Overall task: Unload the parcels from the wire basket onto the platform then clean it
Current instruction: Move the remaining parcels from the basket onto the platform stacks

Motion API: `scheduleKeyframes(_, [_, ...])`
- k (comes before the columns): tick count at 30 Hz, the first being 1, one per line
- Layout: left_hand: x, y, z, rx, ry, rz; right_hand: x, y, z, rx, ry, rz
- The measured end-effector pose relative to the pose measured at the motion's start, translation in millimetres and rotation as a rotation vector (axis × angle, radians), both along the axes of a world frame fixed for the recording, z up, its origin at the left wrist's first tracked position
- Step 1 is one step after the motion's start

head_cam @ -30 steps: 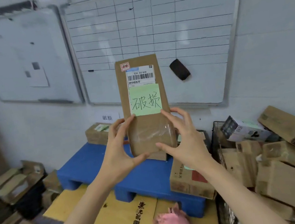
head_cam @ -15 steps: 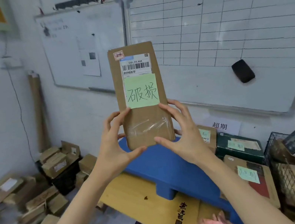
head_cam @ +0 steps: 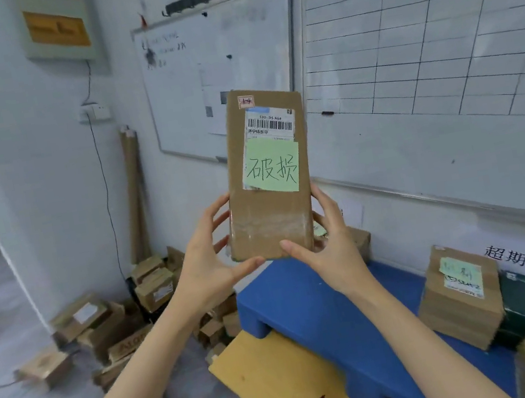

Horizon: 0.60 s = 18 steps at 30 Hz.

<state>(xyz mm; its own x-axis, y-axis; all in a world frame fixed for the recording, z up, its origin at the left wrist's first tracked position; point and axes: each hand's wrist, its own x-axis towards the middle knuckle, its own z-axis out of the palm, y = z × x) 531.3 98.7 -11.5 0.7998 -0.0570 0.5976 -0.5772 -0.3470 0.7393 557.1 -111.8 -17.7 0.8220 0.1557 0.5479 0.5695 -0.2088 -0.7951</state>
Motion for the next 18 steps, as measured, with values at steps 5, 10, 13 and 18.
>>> scheduleKeyframes(5, [54,7,3,0.018,0.003,0.01,55,3,3,0.012,0.048,0.046])
scheduleKeyframes(10, [96,14,-9,-0.003,0.071,-0.018,95,5,-4,0.039,0.152,0.108])
scheduleKeyframes(13, [119,21,-22,0.0,0.123,-0.036,113,8,-16,0.092,0.212,0.117])
scheduleKeyframes(18, [165,34,-48,0.046,0.236,-0.117,143,15,-43,0.129,0.293,0.058])
